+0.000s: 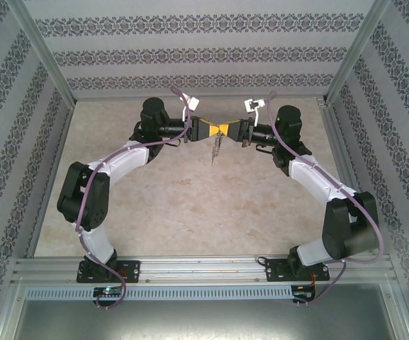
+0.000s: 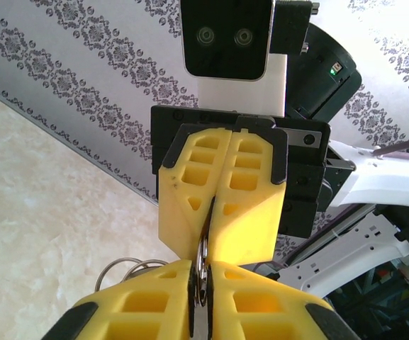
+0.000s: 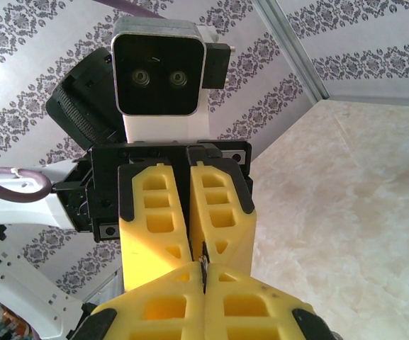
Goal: Put the keys on the keyring
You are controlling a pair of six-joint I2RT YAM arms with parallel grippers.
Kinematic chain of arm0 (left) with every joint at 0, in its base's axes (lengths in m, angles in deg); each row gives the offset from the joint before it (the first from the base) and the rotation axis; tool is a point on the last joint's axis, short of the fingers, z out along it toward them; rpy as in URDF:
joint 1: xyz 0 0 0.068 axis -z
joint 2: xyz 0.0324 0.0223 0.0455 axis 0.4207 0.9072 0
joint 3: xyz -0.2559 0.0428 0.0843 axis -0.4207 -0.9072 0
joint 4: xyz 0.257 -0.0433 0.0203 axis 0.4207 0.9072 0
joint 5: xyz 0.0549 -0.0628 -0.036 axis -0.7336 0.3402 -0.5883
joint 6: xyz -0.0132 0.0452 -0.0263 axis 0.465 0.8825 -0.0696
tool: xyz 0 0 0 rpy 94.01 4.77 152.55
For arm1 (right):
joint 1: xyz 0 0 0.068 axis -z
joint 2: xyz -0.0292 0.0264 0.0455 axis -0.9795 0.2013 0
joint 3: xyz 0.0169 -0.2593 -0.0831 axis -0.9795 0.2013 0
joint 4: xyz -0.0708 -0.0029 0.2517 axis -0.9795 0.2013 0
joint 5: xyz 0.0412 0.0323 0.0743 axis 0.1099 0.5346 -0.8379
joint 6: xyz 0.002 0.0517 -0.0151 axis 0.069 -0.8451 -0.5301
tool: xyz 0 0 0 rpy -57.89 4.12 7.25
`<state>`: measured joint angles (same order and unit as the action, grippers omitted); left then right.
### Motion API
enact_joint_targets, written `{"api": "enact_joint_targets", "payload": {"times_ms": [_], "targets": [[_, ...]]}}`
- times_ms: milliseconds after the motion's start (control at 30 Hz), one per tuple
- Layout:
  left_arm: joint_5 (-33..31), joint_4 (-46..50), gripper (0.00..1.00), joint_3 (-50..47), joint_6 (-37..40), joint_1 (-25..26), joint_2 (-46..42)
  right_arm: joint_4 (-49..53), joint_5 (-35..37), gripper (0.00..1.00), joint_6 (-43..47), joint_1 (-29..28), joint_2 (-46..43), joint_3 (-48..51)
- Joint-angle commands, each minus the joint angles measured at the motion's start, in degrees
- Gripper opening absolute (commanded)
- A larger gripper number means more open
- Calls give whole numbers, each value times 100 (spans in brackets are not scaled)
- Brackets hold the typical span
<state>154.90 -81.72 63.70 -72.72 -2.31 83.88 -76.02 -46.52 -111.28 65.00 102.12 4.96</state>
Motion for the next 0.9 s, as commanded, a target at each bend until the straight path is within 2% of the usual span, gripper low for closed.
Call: {"api": "enact_joint_targets", "payload": {"times_ms": [0,33,133,233,333,500,867], "targets": [[-47,-331,6,-1,50,116,-78,-282,-2,0,110,-32,-83,57],[-105,-373,1,-11,27,117,-72,-279,1,0,102,-23,-117,79],[-274,-497,0,-87,-6,117,-138,-326,162,31,29,92,-324,242],[-423,-621,0,-194,-20,129,-256,-337,399,44,-25,265,-681,520],[-519,-769,0,-298,-49,165,-349,-347,639,48,-6,354,-1089,888],[-684,-1013,0,-462,-123,223,-471,-379,1172,49,57,291,-1607,1489],[-955,-1111,0,-586,-200,376,-599,-382,2944,55,483,-435,-2216,2197]]}}
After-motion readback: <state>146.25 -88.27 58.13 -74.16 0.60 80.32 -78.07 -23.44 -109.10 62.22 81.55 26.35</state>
